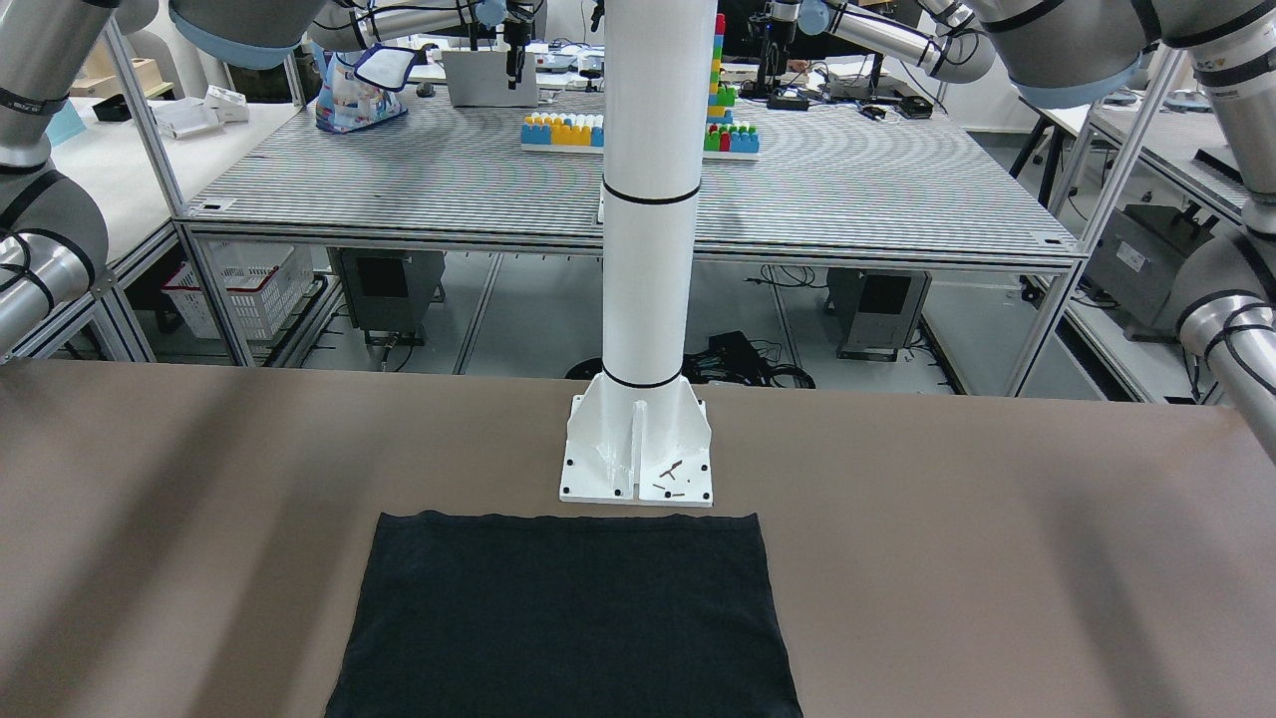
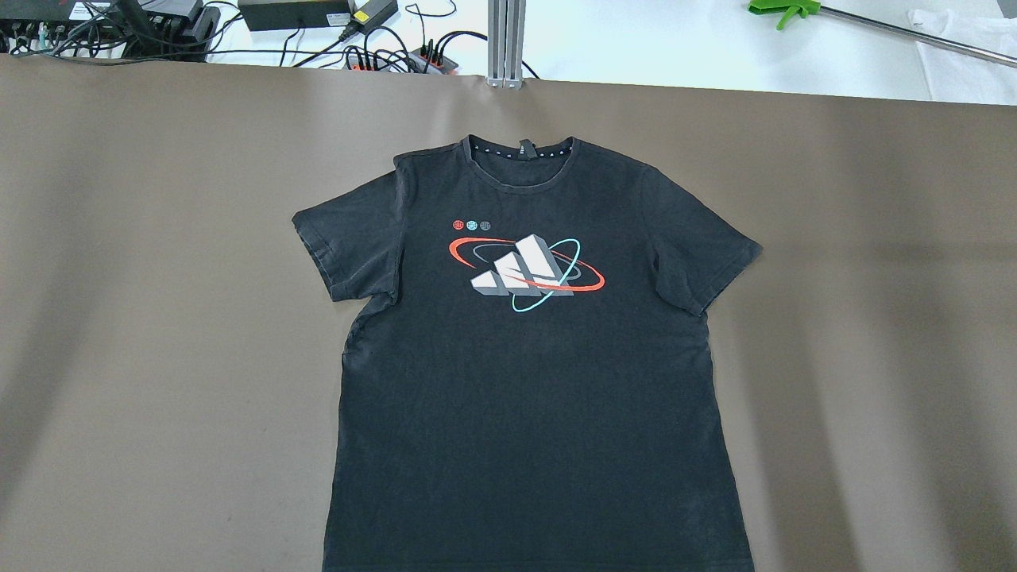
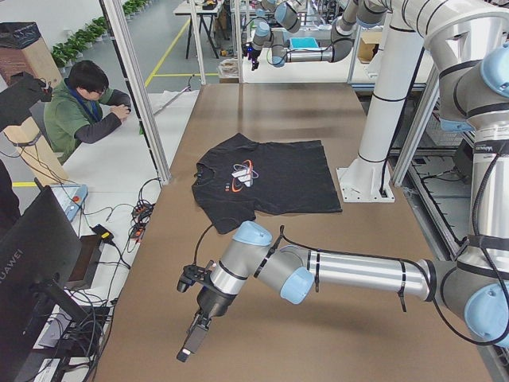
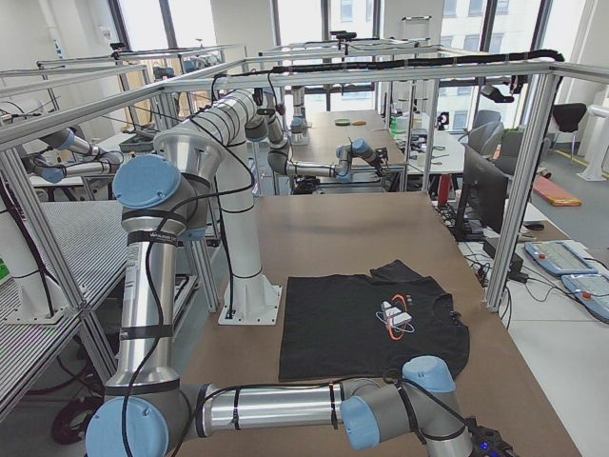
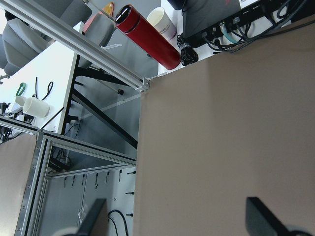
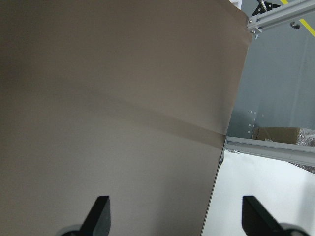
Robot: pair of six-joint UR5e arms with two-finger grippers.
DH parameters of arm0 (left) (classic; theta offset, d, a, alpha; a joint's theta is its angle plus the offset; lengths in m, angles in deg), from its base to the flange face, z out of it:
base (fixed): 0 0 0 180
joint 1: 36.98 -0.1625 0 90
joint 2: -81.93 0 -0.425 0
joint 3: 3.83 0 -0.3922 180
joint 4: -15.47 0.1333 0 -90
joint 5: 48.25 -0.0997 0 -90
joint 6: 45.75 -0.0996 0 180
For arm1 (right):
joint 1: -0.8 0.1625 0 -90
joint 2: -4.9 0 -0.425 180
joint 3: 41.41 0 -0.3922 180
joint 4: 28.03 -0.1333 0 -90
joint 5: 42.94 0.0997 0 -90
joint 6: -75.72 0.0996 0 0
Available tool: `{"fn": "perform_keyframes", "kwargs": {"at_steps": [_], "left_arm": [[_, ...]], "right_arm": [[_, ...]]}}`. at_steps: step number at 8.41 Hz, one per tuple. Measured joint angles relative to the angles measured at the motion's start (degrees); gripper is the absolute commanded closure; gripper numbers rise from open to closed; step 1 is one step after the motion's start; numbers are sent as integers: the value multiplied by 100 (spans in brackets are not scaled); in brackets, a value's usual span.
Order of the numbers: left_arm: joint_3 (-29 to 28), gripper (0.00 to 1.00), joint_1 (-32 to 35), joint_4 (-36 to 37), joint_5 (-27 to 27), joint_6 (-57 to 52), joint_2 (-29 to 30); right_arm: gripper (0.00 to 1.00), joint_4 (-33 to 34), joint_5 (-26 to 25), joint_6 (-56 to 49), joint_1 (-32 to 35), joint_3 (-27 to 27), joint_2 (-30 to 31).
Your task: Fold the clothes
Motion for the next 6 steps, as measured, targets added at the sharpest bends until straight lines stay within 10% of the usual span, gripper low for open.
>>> {"fn": "perform_keyframes", "kwargs": {"at_steps": [6], "left_arm": [[53, 0, -97, -111, 689, 88, 285]], "right_arm": [[6, 7, 175, 294, -38, -20, -106]]}}
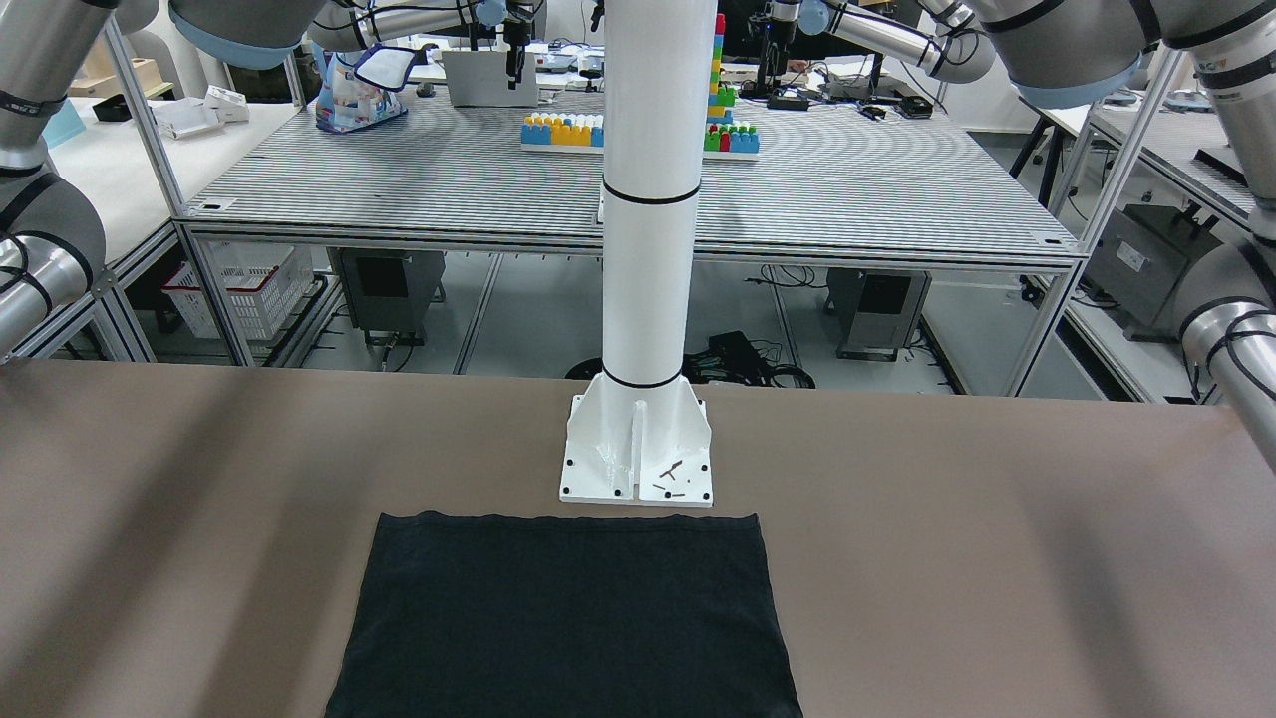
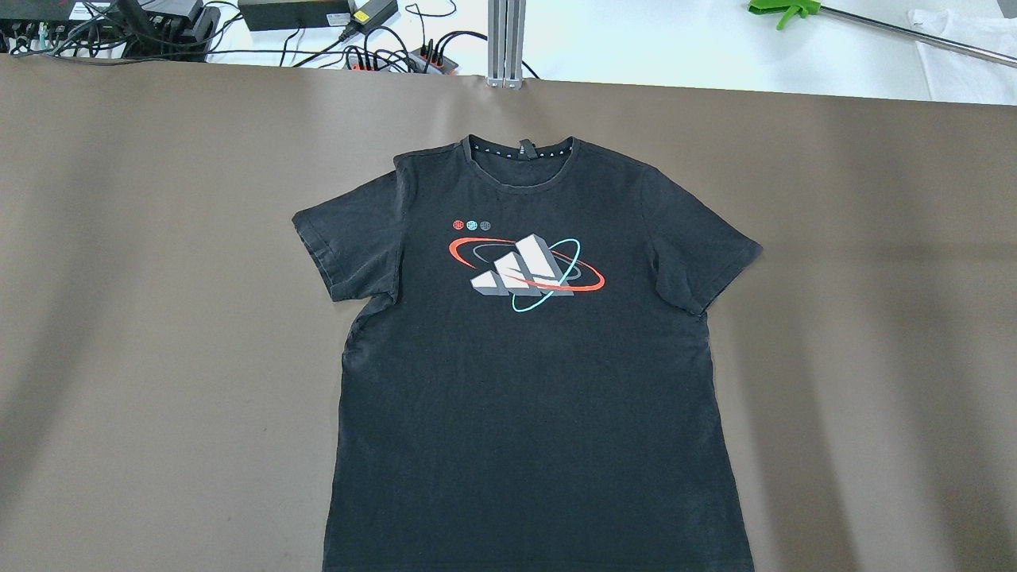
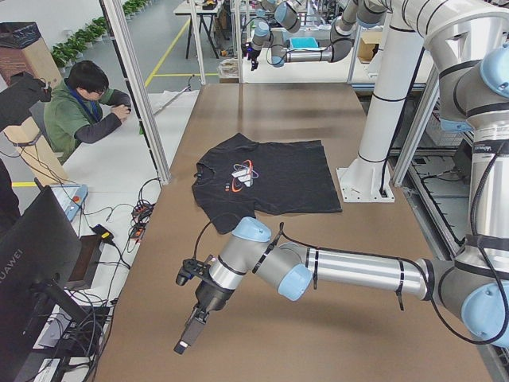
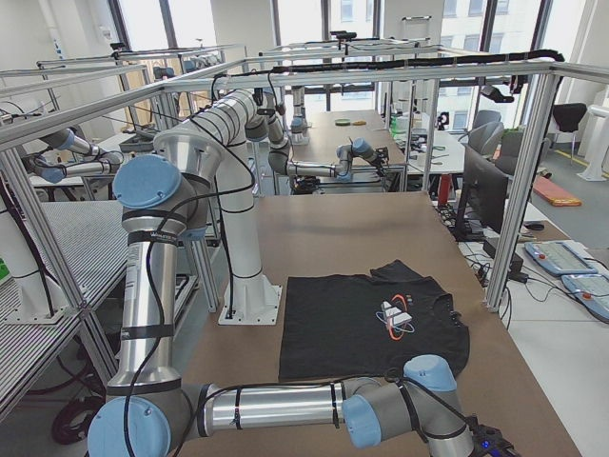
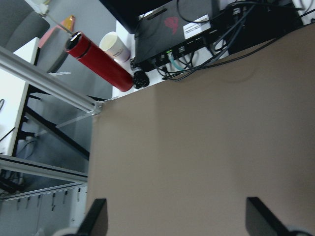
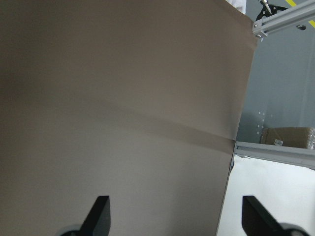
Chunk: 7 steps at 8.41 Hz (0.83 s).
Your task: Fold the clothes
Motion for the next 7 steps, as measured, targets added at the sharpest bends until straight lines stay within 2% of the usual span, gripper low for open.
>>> {"fn": "perform_keyframes", "kwargs": {"at_steps": [1, 4, 7], "left_arm": [[-2, 0, -154, -15, 261, 334, 150], [-33, 0, -873, -17, 506, 1423, 714], [-7, 0, -1160, -131, 1468, 2314, 1091]], "right_arm": [[6, -87, 140, 130, -34, -26, -52], [6, -282, 419, 259, -240, -129, -224], [6, -563, 482, 1268, -795, -184, -414]]}}
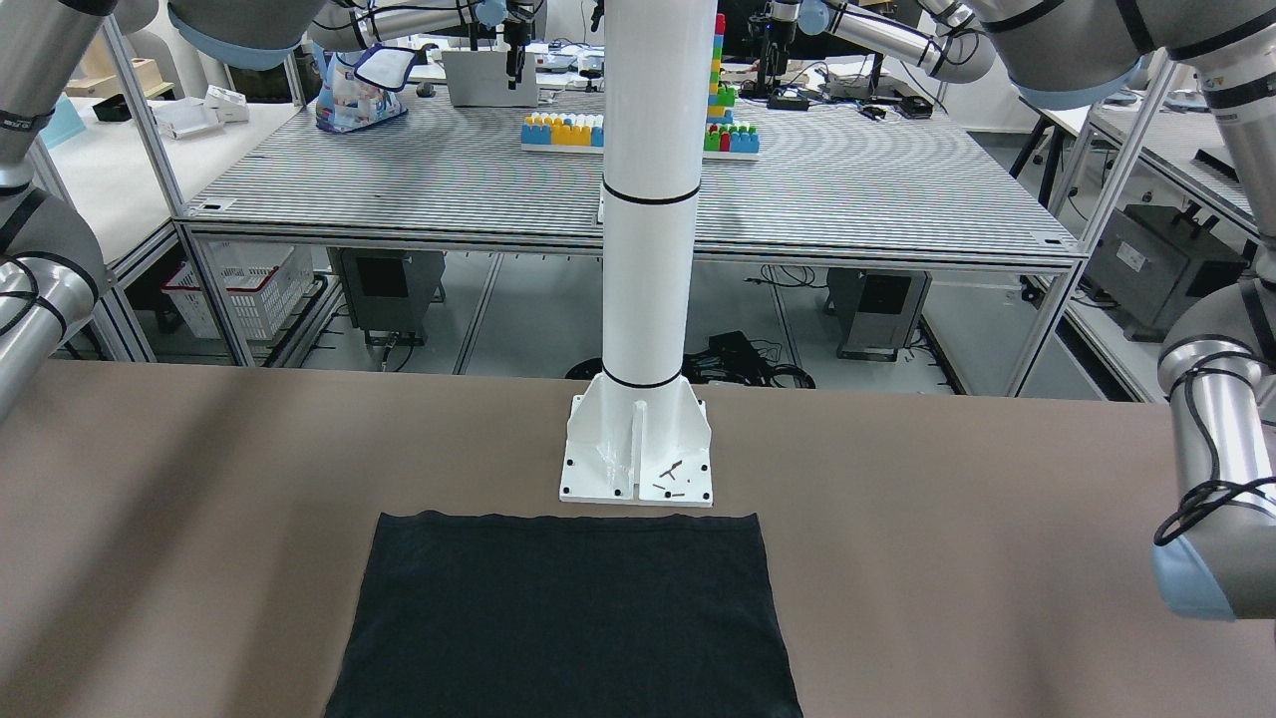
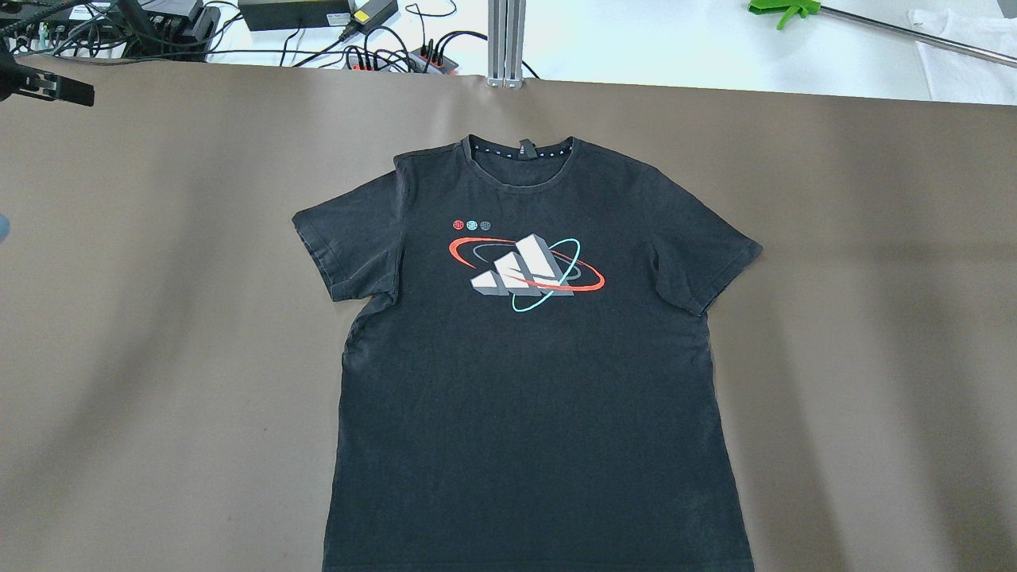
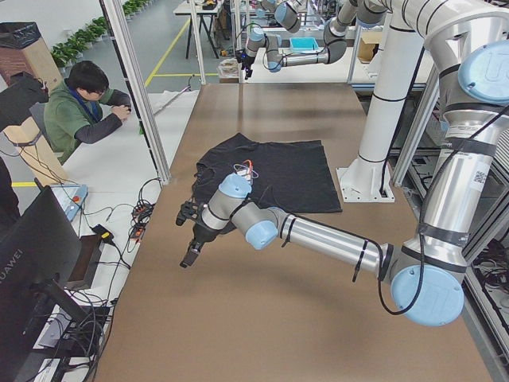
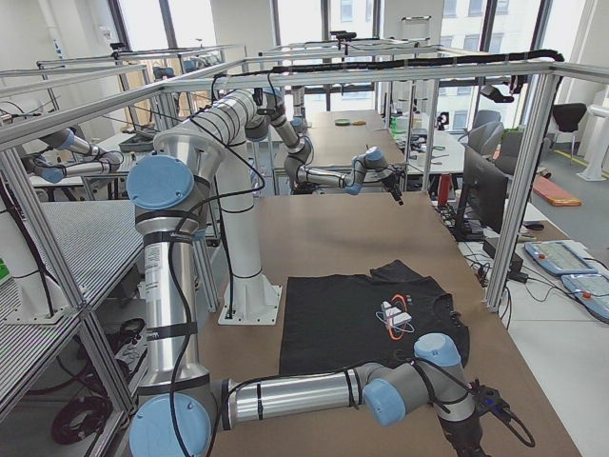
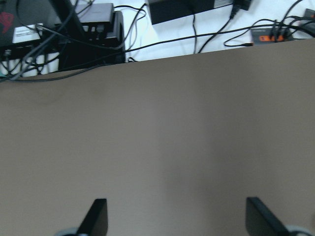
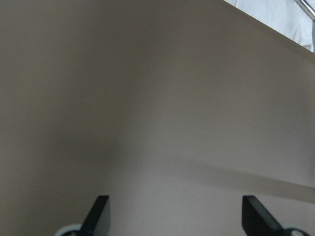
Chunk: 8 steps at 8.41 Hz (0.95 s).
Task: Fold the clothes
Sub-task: 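Move both grippers in toward the shirt's sleeves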
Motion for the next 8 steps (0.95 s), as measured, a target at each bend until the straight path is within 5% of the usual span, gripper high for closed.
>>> {"fn": "perform_keyframes", "kwargs": {"at_steps": [4, 8], "left_arm": [[-480, 0, -755, -1149, 340, 1752, 520], [-943, 0, -1145, -1271, -80, 2263, 1067]], "right_arm": [[6, -1252, 184, 1734, -651, -425, -208], [6, -2105, 333, 3095, -1258, -704, -427]]}}
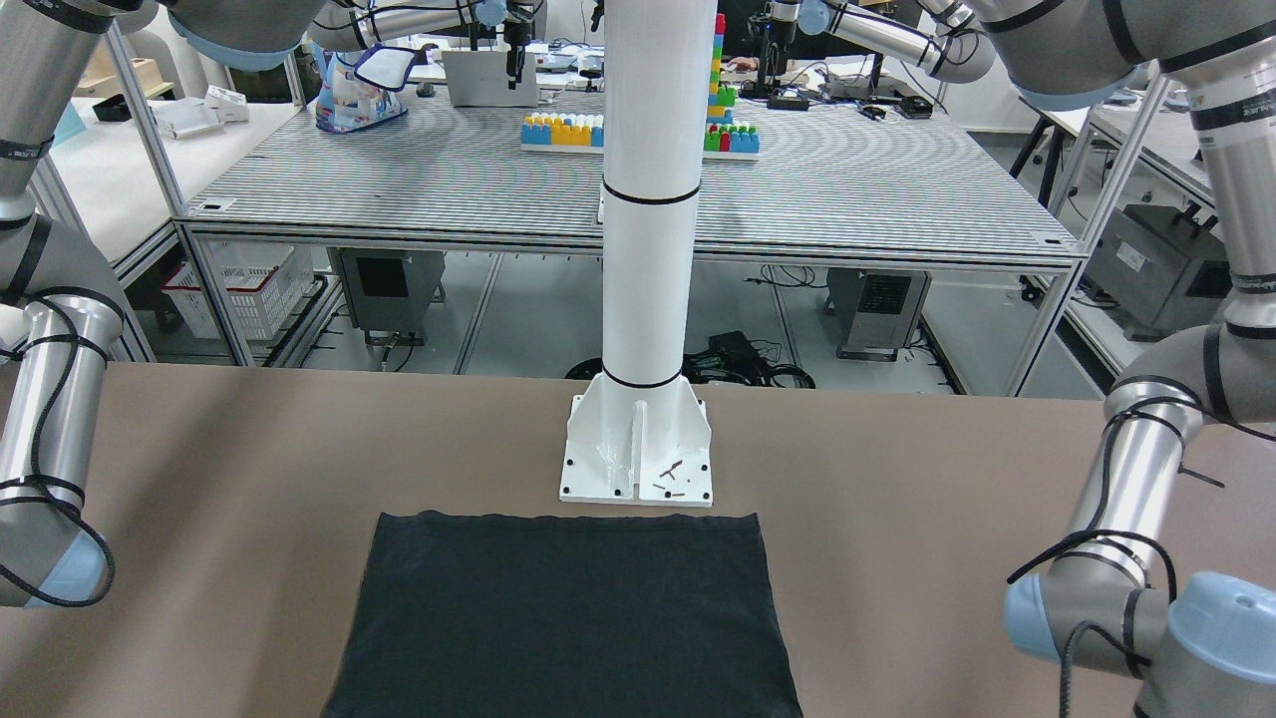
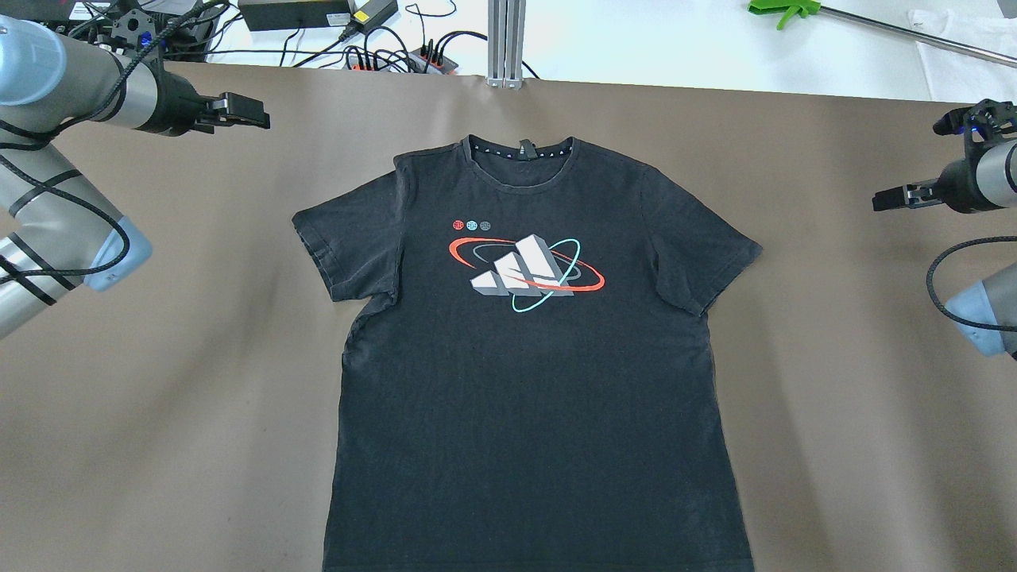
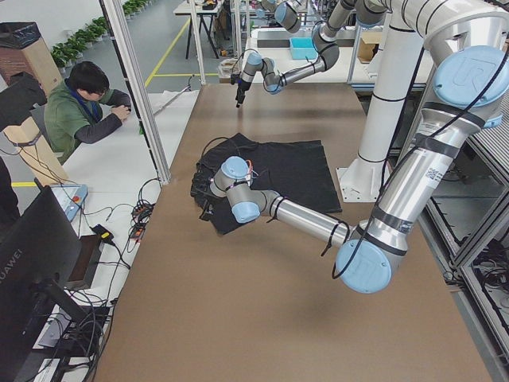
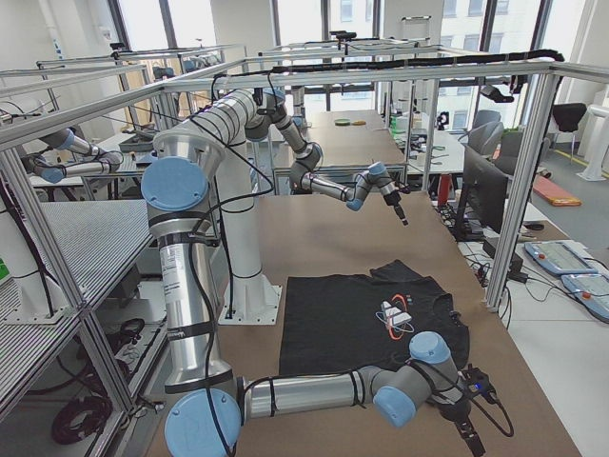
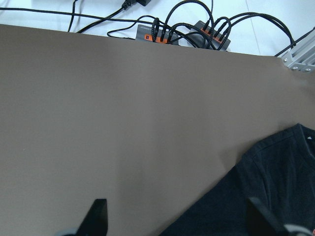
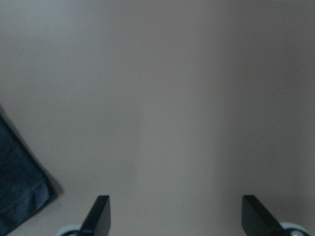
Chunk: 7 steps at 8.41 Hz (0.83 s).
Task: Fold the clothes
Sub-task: 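Move both grippers in toward the shirt's sleeves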
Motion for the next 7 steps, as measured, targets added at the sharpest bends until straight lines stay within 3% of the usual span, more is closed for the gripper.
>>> {"fn": "perform_keyframes", "kwargs": {"at_steps": [3, 7], "left_arm": [[-515, 0, -286, -306, -295, 54, 453], [-714, 0, -408, -439, -330, 271, 710]], "right_arm": [[6, -686, -127, 694, -474, -268, -49], [6, -946, -392, 1205, -862, -424, -196]]}}
